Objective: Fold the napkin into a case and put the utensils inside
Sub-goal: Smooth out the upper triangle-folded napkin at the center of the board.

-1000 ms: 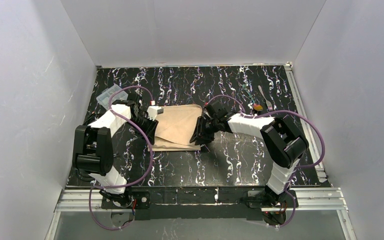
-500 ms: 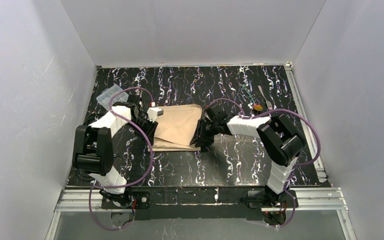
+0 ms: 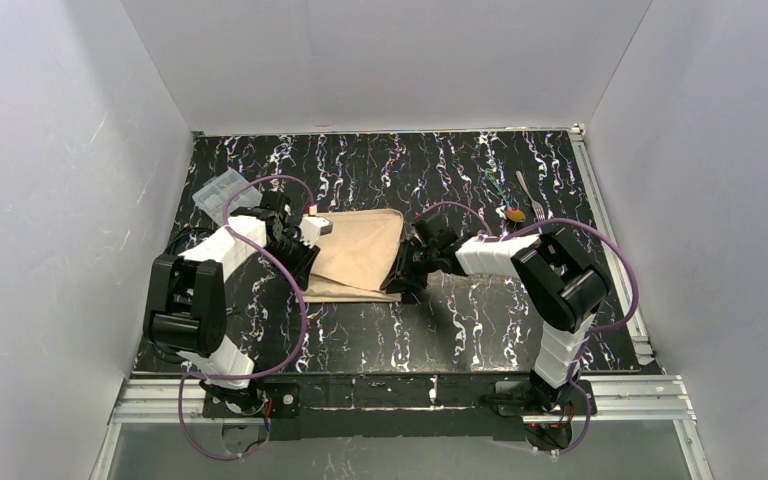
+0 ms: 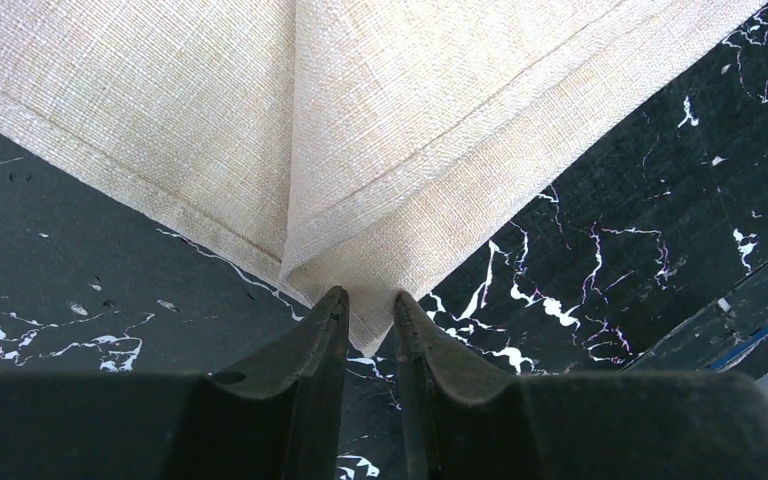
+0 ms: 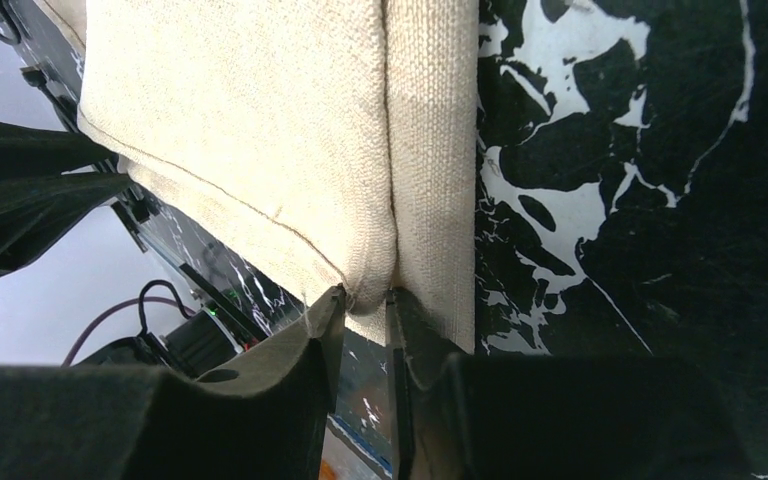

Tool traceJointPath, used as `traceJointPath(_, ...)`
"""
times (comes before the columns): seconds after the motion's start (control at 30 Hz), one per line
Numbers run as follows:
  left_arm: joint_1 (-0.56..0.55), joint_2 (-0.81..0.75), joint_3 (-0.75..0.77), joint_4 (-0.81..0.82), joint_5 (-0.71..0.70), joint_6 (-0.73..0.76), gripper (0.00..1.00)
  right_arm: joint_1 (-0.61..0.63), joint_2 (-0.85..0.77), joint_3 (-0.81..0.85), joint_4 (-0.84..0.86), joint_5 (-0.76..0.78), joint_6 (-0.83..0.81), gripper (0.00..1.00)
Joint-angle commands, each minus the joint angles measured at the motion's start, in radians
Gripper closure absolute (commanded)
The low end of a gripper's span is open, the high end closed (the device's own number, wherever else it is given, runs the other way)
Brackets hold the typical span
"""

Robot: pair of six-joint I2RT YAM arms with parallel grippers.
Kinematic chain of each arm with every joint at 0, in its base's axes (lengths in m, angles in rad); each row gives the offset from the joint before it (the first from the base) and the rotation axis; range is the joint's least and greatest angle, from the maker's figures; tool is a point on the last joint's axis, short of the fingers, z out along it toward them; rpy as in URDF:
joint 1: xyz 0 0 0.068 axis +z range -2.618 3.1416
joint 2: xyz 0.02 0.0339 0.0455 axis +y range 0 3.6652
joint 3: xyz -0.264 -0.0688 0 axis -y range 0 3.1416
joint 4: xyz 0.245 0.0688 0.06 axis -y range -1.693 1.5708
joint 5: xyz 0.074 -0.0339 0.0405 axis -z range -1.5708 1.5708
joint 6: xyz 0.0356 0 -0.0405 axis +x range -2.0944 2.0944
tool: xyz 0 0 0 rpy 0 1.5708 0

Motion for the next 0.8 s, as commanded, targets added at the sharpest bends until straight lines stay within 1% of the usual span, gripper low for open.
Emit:
traceJointPath(0.0,-0.005,-0.042,-0.014,-0.003,-0.016,0.022,0.78,0.005,-0.019,-0.016,0.073,0.01,0.04,0.73)
traceJointPath(0.07,-0.005,-0.05,-0.017,0.002,-0.02,0.029,0.78,0.005,-0.028,-0.019,0.075,0.014,0.044,0.76)
traceJointPath(0.3,-0.008,-0.069,-0.024,0.005,-0.04,0.052,0.79,-0.017,-0.085,-0.013,-0.016,0.04,0.0,0.97)
traceJointPath(0.33,-0.008,-0.071,-0.026,0.004,-0.04,0.053,0.79,-0.023,-0.09,-0.013,-0.038,0.04,-0.009,0.99)
traceJointPath(0.43,-0.008,-0.083,-0.029,-0.003,-0.035,0.055,0.79,-0.036,-0.104,-0.018,-0.075,0.041,-0.033,0.99)
traceJointPath(0.57,-0.008,-0.107,-0.028,-0.02,0.007,0.053,0.79,-0.049,-0.114,-0.017,-0.107,0.038,-0.06,0.99)
traceJointPath(0.6,-0.008,-0.109,-0.026,-0.026,0.016,0.054,0.77,-0.052,-0.114,-0.012,-0.119,0.036,-0.069,0.99)
traceJointPath(0.7,-0.008,-0.106,-0.005,-0.059,0.046,0.051,0.69,-0.061,-0.109,0.012,-0.18,0.028,-0.113,0.99)
traceJointPath(0.77,-0.008,-0.105,0.015,-0.09,0.077,0.05,0.65,-0.066,-0.101,0.027,-0.213,0.02,-0.143,0.99)
